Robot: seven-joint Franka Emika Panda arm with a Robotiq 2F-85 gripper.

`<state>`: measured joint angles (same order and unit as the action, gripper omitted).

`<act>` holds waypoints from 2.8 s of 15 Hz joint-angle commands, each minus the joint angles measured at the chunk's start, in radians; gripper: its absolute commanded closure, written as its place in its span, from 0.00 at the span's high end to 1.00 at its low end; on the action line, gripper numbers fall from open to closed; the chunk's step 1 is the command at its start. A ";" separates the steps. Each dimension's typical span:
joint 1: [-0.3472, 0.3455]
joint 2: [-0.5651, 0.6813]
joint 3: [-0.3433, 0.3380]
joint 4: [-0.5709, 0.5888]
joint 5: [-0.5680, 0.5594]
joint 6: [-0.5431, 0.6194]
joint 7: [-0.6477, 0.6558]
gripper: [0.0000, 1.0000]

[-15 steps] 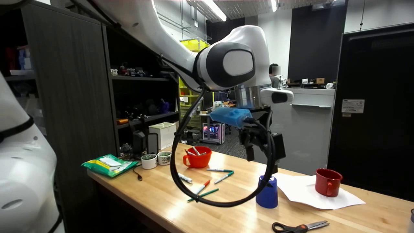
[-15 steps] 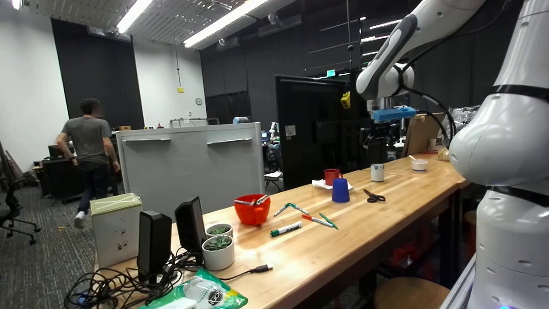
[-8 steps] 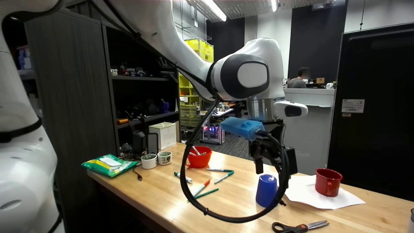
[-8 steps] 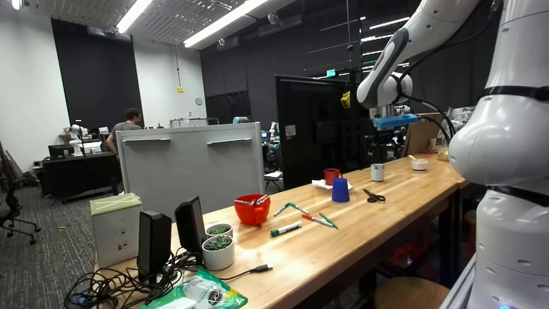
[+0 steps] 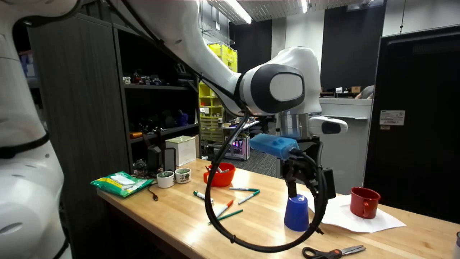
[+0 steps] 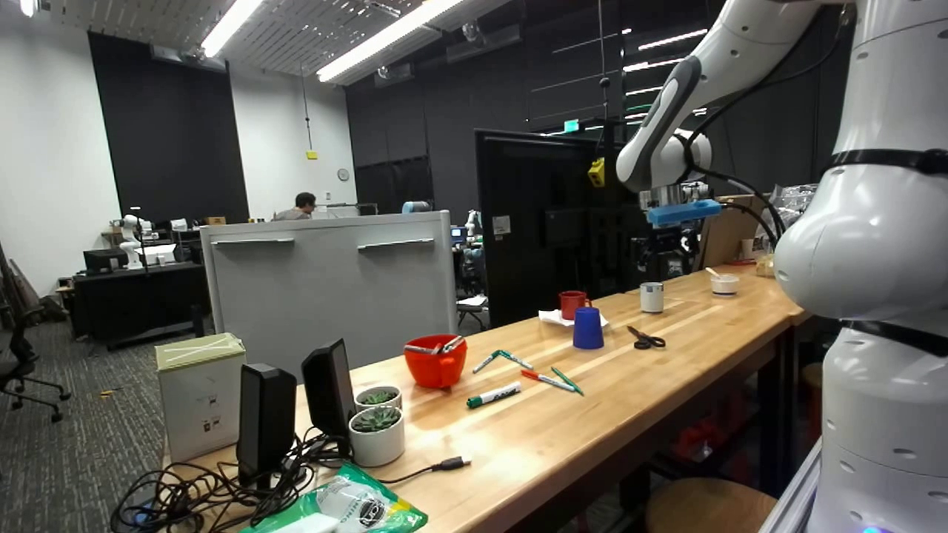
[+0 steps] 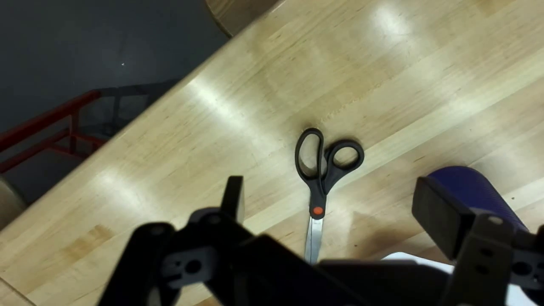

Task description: Open and close the scissors

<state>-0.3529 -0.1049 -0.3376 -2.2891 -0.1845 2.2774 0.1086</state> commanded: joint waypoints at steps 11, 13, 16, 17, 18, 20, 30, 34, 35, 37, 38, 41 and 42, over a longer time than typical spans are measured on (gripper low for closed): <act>0.003 0.181 -0.003 0.060 0.057 0.007 0.013 1.00; 0.001 0.217 -0.006 0.084 0.074 0.005 0.015 1.00; -0.001 0.263 -0.008 0.114 0.104 0.011 0.007 1.00; -0.002 0.278 -0.008 0.125 0.114 0.010 0.005 1.00; -0.002 0.292 -0.008 0.135 0.124 0.012 0.004 1.00; -0.004 0.318 -0.006 0.154 0.142 0.018 -0.004 1.00; -0.020 0.435 0.001 0.235 0.201 0.041 -0.027 1.00; -0.020 0.466 0.004 0.258 0.199 0.039 -0.024 1.00; -0.019 0.473 0.005 0.263 0.198 0.039 -0.023 0.92; -0.017 0.482 0.007 0.272 0.197 0.038 -0.021 0.75; -0.017 0.487 0.009 0.276 0.196 0.038 -0.020 0.62; -0.016 0.499 0.012 0.288 0.196 0.036 -0.019 0.53; -0.016 0.506 0.013 0.295 0.196 0.035 -0.017 0.50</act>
<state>-0.3620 0.3843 -0.3335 -2.0164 -0.0090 2.3154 0.1037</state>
